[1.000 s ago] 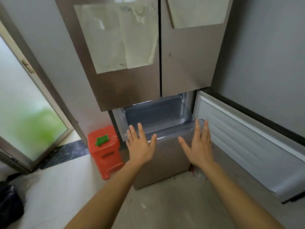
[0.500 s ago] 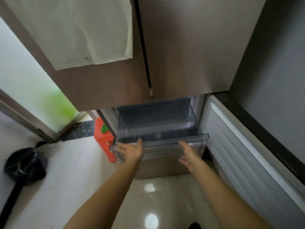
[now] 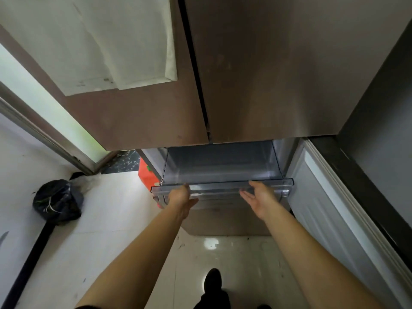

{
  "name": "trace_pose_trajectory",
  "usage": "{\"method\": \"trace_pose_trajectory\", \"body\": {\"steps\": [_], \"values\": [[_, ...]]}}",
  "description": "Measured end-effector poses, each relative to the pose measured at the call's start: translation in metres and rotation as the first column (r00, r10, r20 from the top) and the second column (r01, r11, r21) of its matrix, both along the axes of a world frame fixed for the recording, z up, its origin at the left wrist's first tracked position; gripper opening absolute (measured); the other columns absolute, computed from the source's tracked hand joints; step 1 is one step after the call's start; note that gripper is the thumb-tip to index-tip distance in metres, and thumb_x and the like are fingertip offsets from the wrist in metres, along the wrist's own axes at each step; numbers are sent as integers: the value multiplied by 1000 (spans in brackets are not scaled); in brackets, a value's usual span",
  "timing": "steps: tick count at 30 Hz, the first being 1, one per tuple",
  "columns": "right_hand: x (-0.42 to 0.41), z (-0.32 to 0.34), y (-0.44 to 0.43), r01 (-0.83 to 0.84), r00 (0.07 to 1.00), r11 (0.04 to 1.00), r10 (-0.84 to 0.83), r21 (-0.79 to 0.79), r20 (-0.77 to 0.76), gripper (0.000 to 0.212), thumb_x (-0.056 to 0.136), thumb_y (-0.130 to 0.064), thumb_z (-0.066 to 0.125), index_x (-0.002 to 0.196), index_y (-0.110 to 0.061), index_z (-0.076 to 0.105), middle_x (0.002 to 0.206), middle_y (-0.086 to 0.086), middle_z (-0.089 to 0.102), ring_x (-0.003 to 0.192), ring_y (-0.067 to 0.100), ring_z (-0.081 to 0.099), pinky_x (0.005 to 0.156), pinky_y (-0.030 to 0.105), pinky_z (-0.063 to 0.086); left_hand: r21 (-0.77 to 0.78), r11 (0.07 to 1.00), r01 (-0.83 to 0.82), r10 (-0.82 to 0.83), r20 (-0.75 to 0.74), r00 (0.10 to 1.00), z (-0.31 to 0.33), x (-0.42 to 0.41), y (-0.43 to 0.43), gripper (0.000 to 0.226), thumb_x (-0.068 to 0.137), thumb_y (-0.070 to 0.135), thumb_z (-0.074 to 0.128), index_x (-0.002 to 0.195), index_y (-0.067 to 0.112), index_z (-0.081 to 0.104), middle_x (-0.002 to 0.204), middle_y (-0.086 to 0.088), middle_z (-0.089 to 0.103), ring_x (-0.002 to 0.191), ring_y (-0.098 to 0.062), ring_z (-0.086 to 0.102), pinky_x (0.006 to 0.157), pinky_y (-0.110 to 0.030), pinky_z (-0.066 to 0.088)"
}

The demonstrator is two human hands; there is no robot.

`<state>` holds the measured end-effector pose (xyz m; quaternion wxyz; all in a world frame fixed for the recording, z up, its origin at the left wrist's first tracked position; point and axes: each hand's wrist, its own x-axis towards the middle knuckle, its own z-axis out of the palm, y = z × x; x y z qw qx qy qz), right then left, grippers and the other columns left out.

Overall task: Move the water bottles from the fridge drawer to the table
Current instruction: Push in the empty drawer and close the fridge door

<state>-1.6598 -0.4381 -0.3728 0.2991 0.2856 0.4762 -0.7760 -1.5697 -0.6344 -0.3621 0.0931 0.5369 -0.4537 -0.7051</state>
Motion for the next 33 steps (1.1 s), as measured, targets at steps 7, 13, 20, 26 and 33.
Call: {"method": "trace_pose_trajectory", "body": {"steps": [7, 13, 20, 26, 33], "values": [[-20, 5, -23, 91, 996, 993, -90, -79, 17, 50, 103, -3, 46, 151, -10, 32, 156, 17, 33, 128, 35, 53, 112, 47, 41, 100, 994, 39, -34, -52, 998, 6, -22, -35, 27, 102, 12, 48, 129, 6, 51, 118, -17, 56, 108, -33, 62, 78, -37, 57], [-54, 2, -46, 183, 983, 983, -184, -28, -24, 55, 102, 11, 32, 155, -3, 22, 154, 22, 33, 127, 37, 52, 110, 46, 44, 207, 978, 32, -1, -152, 988, -2, -42, -66, 23, 103, -1, 34, 88, 7, 50, 78, -14, 60, 71, -22, 53, 55, -28, 57], [-82, -11, -61, 63, 984, 998, -58, 25, -168, 65, 103, 8, 29, 158, -22, 13, 151, 19, 39, 129, 39, 52, 110, 49, 42, 119, 973, 199, -177, -170, 969, -17, -66, -89, 63, 99, -5, 36, 149, 33, 31, 123, -11, 52, 111, -25, 53, 89, -45, 51], [-87, -42, -89, -231, 904, 887, 348, 399, -250, 67, 103, -2, 43, 158, -27, 16, 162, 5, 22, 132, 29, 46, 103, 41, 49, -64, 928, 366, -371, -109, 922, -26, -85, -79, 67, 100, -4, 40, 153, 31, 23, 159, -3, 28, 128, -20, 46, 97, -46, 47], [-77, -81, -93, -202, 813, 834, 435, 514, -387, 75, 100, -9, 47, 156, -43, 11, 167, -7, -2, 149, 28, 23, 115, 54, 35, -141, 887, 441, -454, -79, 888, -48, -80, -63, 70, 98, 1, 45, 155, 34, 21, 164, -4, 14, 142, -27, 34, 112, -48, 38]]}}
